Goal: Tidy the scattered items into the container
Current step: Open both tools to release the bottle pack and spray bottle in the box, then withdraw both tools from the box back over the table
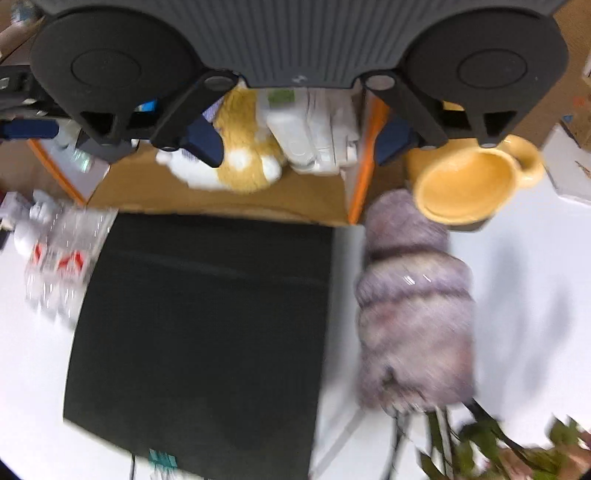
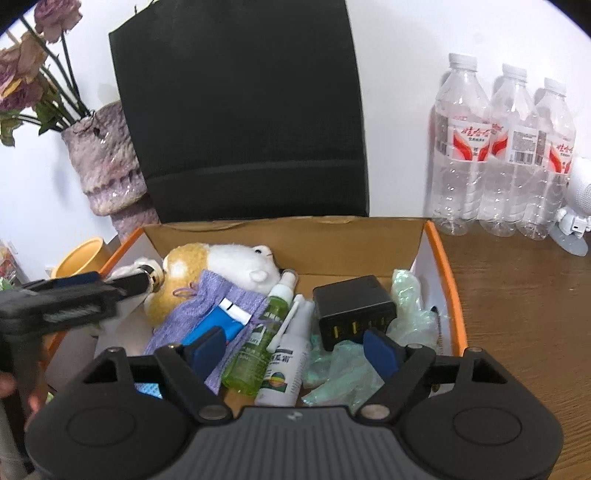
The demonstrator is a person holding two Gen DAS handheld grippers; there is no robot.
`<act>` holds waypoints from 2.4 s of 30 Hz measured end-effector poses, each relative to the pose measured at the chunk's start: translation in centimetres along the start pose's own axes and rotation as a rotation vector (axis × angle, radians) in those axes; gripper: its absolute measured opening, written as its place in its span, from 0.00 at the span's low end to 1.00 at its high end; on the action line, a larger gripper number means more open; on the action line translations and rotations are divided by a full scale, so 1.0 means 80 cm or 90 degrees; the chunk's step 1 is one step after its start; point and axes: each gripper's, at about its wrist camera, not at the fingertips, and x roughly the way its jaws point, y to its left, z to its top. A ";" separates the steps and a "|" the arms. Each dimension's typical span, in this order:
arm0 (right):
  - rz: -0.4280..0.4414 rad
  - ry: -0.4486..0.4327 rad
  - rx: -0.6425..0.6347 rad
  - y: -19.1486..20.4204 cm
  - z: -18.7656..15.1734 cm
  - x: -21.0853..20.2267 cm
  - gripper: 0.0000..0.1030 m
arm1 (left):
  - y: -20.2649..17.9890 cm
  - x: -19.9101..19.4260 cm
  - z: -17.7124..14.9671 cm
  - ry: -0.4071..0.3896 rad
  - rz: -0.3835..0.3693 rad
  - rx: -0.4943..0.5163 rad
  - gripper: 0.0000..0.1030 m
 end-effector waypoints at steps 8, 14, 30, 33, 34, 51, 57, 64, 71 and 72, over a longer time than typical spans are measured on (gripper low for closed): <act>-0.003 0.007 -0.013 -0.008 0.004 -0.015 0.79 | 0.004 -0.023 0.007 0.056 -0.058 0.012 0.39; -0.002 0.064 -0.015 -0.006 0.001 -0.005 0.85 | -0.015 0.012 -0.008 0.150 -0.010 0.062 0.85; -0.050 0.175 0.027 0.012 0.014 -0.023 0.99 | -0.048 -0.049 0.020 0.126 0.031 0.088 1.00; -0.062 0.182 0.019 0.017 0.013 -0.024 0.99 | -0.051 -0.050 0.019 0.134 0.031 0.094 1.00; -0.065 0.183 0.014 0.020 0.013 -0.023 0.99 | -0.051 -0.049 0.019 0.136 0.032 0.091 1.00; -0.075 0.164 0.005 0.032 0.008 -0.071 0.99 | -0.046 -0.108 0.009 0.174 -0.035 0.061 1.00; -0.087 0.170 -0.014 0.045 -0.016 -0.109 0.99 | -0.038 -0.165 0.005 0.151 -0.045 0.016 1.00; -0.082 0.141 -0.044 0.079 -0.041 -0.193 0.99 | -0.046 -0.243 -0.017 0.134 -0.043 0.028 1.00; -0.076 0.117 -0.059 0.093 -0.085 -0.259 1.00 | -0.056 -0.304 -0.056 0.105 -0.050 0.020 1.00; -0.078 0.116 -0.055 0.093 -0.092 -0.264 1.00 | -0.058 -0.311 -0.062 0.100 -0.046 0.020 1.00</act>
